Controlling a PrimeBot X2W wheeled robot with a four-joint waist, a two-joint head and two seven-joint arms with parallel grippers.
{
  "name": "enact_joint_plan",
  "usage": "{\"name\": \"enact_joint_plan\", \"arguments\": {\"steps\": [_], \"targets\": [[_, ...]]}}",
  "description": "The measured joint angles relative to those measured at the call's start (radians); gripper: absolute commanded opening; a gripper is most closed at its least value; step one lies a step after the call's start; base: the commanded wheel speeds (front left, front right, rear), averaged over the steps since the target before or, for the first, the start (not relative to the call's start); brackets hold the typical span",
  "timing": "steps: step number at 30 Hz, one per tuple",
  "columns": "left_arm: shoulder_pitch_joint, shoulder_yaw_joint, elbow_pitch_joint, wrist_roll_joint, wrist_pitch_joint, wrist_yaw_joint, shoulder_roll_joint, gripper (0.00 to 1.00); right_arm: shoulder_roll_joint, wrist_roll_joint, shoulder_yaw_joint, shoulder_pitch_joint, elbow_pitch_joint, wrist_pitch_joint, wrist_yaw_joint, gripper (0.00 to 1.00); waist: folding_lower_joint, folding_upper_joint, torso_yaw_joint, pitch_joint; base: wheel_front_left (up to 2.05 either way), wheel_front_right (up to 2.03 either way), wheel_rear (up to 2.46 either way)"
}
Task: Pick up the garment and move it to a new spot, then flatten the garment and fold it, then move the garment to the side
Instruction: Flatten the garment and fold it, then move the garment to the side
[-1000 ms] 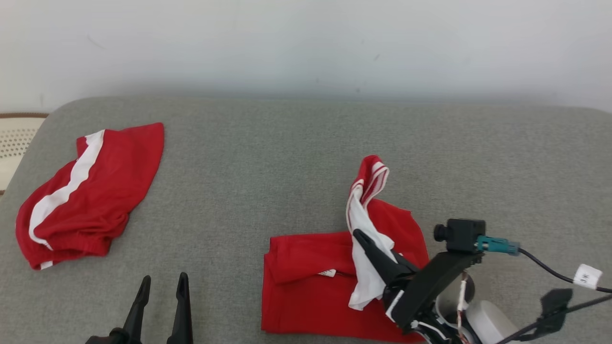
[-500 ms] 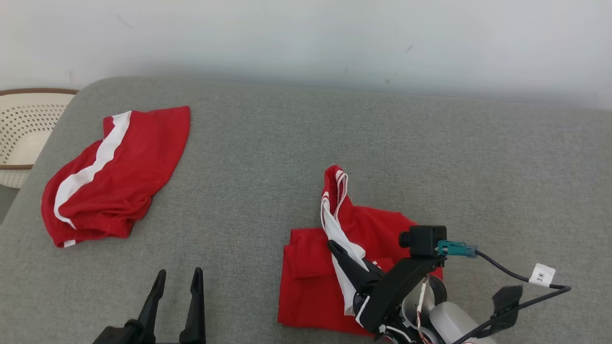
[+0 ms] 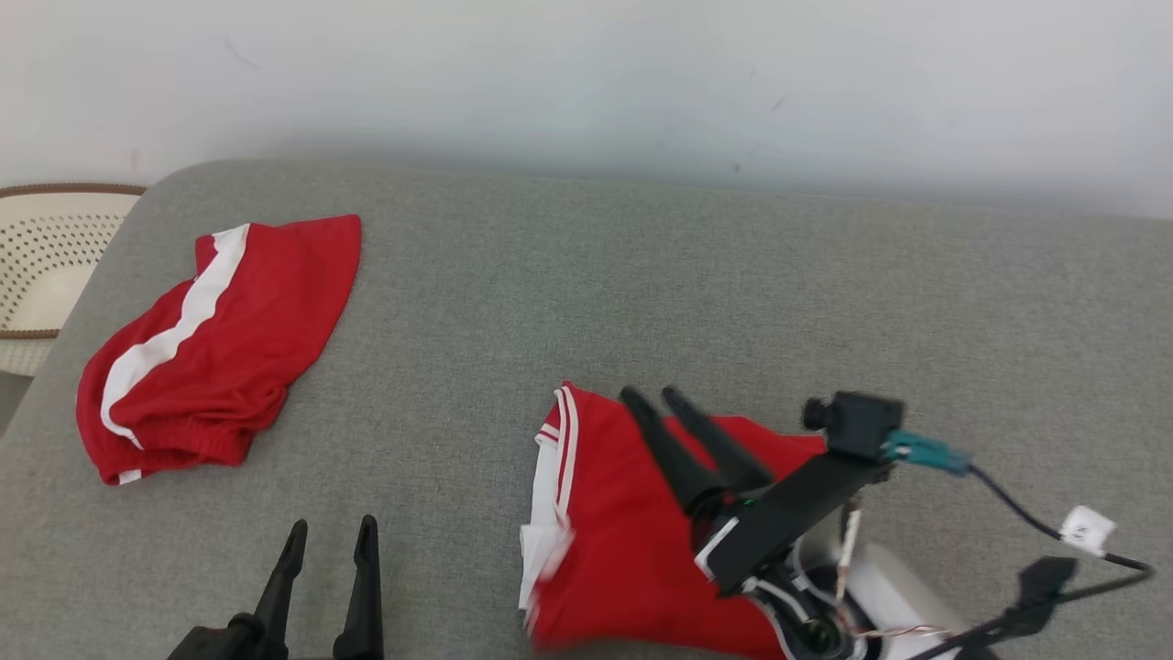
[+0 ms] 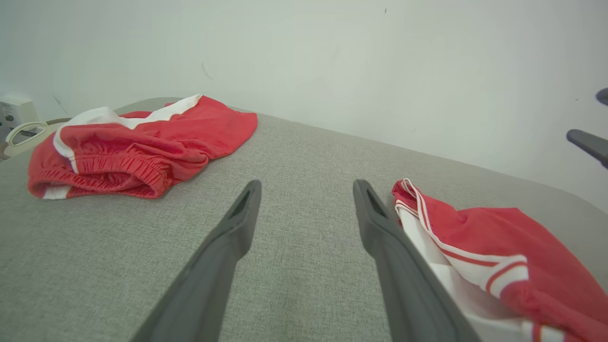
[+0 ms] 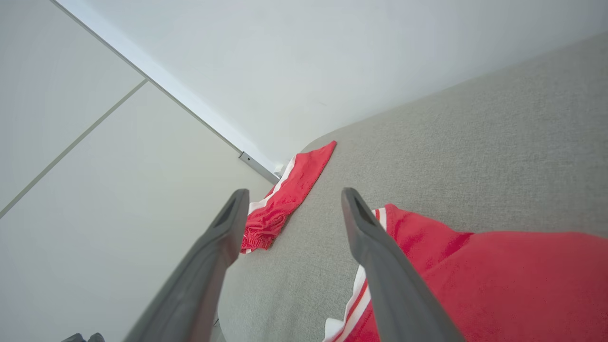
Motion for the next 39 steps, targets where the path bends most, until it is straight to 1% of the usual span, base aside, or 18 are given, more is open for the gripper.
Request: {"name": "enact_joint_plan", "arguments": {"steps": [4, 7, 9, 11, 13, 17, 23, 28, 39], "targets": [[0.013, 0.012, -0.007, 0.005, 0.000, -0.001, 0.000, 1.00, -0.053, 0.004, -0.040, -0.008, -0.047, -0.054, 0.000, 1.00, 0.0000, 0.0000, -0.012, -0.010, 0.00, 0.00, 0.00], [0.020, 0.021, -0.016, 0.010, 0.000, -0.001, 0.000, 1.00, -0.098, -0.024, -0.075, -0.007, -0.049, -0.082, 0.000, 1.00, -0.0001, 0.0000, -0.020, -0.017, 0.00, 0.00, 0.00], [0.029, 0.028, -0.020, 0.013, 0.000, -0.001, 0.000, 1.00, -0.126, -0.059, -0.097, 0.001, -0.030, -0.094, 0.000, 1.00, -0.0001, 0.0000, -0.024, -0.022, 0.00, 0.00, 0.00], [0.038, 0.035, -0.024, 0.013, 0.000, 0.000, 0.000, 1.00, -0.154, -0.127, -0.118, 0.012, 0.009, -0.098, 0.000, 1.00, -0.0002, 0.0000, -0.027, -0.028, 0.00, 0.00, 0.00], [0.042, 0.039, -0.032, 0.014, 0.000, 0.003, 0.000, 1.00, -0.165, -0.168, -0.144, 0.032, 0.046, -0.087, 0.000, 1.00, -0.0003, 0.0000, -0.029, -0.031, 0.00, 0.00, 0.00], [0.057, 0.046, -0.047, 0.022, 0.000, 0.010, 0.000, 1.00, -0.157, -0.235, -0.193, 0.069, 0.102, -0.056, 0.000, 1.00, -0.0002, 0.0000, -0.033, -0.034, 0.00, 0.00, 0.00], [0.071, 0.063, -0.060, 0.031, 0.000, 0.015, 0.000, 1.00, -0.119, -0.285, -0.235, 0.112, 0.159, 0.012, 0.000, 1.00, -0.0002, 0.0000, -0.041, -0.031, 0.00, 0.00, 0.00], [0.071, 0.065, -0.064, 0.032, 0.000, 0.015, 0.000, 1.00, -0.088, -0.301, -0.243, 0.128, 0.204, 0.039, 0.000, 1.00, -0.0002, 0.0000, -0.041, -0.021, 0.00, 0.00, 0.00], [0.063, 0.058, -0.060, 0.032, 0.000, 0.015, 0.000, 1.00, -0.055, -0.298, -0.223, 0.126, 0.297, 0.073, 0.000, 1.00, -0.0002, 0.0000, -0.026, 0.002, 0.00, 0.00, 0.00]]}}
